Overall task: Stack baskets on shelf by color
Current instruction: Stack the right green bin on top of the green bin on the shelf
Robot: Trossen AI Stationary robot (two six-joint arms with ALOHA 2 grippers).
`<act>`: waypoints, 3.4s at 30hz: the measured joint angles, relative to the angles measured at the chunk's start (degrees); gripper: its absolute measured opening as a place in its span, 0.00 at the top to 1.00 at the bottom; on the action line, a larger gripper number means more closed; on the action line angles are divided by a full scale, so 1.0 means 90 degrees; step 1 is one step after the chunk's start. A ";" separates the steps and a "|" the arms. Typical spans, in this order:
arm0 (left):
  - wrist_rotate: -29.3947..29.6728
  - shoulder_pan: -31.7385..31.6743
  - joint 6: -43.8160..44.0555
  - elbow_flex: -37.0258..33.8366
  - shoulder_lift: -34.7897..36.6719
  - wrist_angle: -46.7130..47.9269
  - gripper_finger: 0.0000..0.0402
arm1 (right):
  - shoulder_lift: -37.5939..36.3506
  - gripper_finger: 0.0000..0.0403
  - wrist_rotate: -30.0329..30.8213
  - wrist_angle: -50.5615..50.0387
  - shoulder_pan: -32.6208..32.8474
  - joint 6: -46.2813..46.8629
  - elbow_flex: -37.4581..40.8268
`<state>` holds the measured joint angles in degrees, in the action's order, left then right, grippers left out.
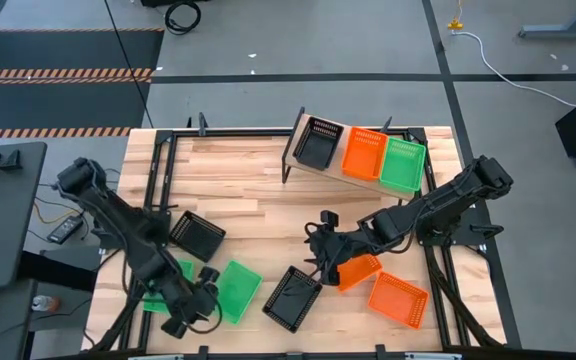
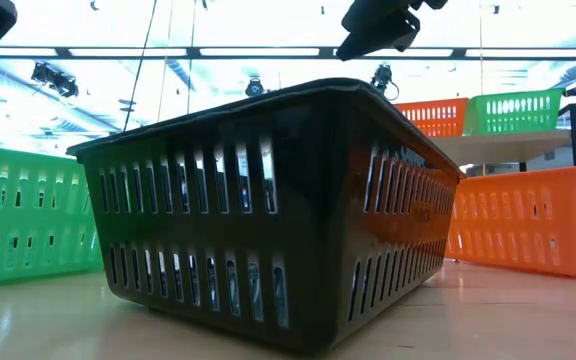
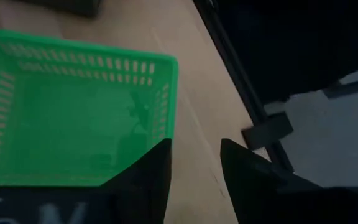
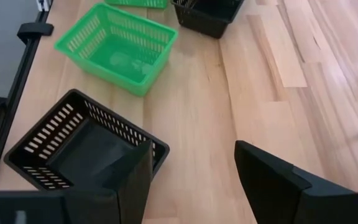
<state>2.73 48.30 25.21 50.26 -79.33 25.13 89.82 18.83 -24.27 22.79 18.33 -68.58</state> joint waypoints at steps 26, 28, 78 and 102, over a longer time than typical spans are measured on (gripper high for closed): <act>0.1066 0.0550 -0.0044 0.1219 -0.1175 0.1116 0.57 | 0.0000 0.42 -0.0272 -0.0170 0.0155 0.0667 0.0000; 0.1391 0.0607 -0.0135 0.1265 -0.1175 0.1362 0.57 | 0.0000 0.42 -0.0272 -0.0168 0.0203 0.0687 0.0000; 0.1737 -0.2713 -0.6410 0.1838 -0.2292 0.0447 1.00 | 0.0112 0.48 -0.0707 -0.1373 -0.1025 0.1840 -0.0631; 0.1416 -0.3111 -0.6454 0.2715 -0.2293 0.0461 0.82 | 0.0359 0.70 -0.1151 -0.2449 -0.1678 0.1572 -0.0624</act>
<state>15.47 20.29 -32.87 74.70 -99.97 29.28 93.06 8.47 -46.31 7.68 32.47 -74.19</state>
